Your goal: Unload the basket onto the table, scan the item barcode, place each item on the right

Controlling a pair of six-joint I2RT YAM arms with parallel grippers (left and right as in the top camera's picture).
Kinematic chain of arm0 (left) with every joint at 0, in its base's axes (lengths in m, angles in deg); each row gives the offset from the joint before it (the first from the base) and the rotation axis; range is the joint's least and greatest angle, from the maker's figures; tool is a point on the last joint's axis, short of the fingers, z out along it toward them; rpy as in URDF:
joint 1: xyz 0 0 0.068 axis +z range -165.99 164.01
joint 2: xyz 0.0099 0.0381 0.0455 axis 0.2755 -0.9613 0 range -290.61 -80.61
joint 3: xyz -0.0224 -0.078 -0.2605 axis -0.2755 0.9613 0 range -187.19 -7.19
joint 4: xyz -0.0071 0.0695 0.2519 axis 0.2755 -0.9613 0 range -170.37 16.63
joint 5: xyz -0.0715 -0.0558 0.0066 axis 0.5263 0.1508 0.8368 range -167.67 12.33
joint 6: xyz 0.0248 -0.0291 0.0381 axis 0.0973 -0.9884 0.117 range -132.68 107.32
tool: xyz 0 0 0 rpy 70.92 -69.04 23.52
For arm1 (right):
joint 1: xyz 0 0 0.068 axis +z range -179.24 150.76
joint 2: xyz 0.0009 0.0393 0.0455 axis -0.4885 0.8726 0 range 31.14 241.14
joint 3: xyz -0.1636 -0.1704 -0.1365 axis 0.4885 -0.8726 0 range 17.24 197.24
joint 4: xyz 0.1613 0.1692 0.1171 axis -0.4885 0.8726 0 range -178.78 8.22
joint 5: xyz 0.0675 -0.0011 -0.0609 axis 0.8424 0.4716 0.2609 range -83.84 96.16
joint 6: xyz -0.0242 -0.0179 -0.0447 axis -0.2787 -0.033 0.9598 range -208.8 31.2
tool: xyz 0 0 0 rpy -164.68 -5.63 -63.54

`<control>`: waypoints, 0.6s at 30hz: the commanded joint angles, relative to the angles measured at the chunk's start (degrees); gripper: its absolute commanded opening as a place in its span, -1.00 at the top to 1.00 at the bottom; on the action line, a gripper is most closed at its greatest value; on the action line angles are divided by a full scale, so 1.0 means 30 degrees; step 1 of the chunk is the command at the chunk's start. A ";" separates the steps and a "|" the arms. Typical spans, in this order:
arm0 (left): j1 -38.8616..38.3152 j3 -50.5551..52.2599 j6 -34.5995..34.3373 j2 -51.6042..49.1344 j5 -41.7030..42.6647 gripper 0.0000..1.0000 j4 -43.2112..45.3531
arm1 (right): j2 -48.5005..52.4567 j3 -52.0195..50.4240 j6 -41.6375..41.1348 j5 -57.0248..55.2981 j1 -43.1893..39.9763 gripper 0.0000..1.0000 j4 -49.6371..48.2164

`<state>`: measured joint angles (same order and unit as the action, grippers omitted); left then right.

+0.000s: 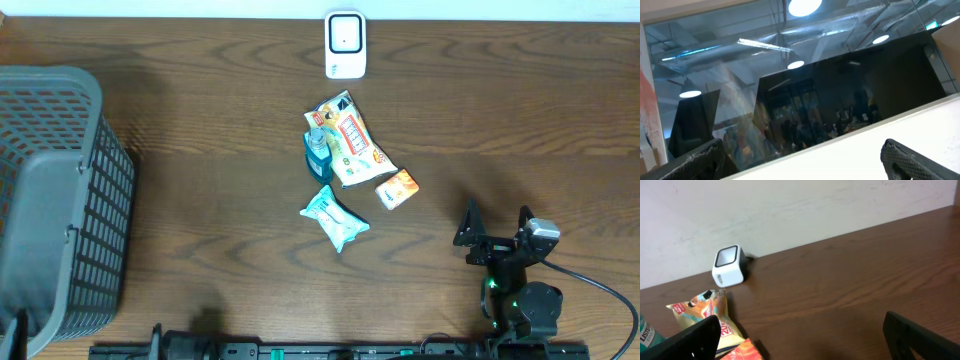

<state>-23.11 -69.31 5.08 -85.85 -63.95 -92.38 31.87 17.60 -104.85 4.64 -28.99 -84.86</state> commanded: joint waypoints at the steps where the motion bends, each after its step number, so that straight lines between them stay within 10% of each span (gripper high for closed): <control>1: 0.0117 0.0066 -0.0321 0.0350 0.0299 -0.98 -0.0219 | -0.0080 -0.0015 0.0160 -0.0168 0.0058 -0.98 0.0066; 18: 0.0102 0.0255 -0.0306 0.1690 0.0423 -0.99 -0.0211 | -0.0080 -0.0015 0.0160 -0.0168 0.0058 -0.98 0.0058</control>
<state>-23.11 -68.51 5.08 -80.89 -63.75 -93.12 31.87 17.60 -104.85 4.64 -28.99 -84.84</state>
